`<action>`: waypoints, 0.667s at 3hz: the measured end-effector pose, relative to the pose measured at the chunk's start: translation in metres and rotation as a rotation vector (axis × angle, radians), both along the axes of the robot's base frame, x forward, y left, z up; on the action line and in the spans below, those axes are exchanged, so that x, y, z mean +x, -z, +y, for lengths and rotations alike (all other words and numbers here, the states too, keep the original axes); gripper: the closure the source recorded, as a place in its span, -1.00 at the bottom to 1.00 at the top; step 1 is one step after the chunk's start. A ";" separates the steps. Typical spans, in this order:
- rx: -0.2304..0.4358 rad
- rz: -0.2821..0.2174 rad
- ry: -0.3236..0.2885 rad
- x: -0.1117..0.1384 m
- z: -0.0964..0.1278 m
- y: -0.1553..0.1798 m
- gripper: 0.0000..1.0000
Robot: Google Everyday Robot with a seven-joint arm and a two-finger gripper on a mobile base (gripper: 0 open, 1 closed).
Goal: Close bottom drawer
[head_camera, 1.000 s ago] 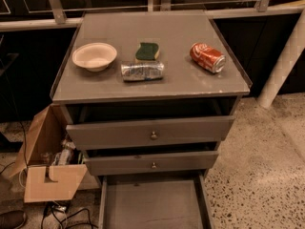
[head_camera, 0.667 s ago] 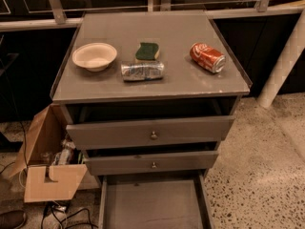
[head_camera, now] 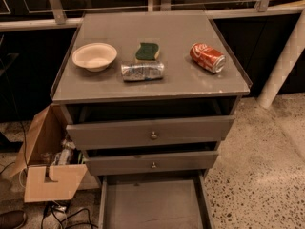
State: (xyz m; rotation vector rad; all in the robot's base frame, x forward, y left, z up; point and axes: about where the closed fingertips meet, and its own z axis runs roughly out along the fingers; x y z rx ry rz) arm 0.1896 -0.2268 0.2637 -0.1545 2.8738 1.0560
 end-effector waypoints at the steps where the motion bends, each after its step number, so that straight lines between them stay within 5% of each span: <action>1: 0.029 -0.007 0.050 0.010 0.004 0.010 1.00; 2: 0.030 -0.007 0.051 0.010 0.005 0.011 1.00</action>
Offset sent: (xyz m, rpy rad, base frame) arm 0.0087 0.0038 -0.0086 0.0245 -0.0064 -0.0426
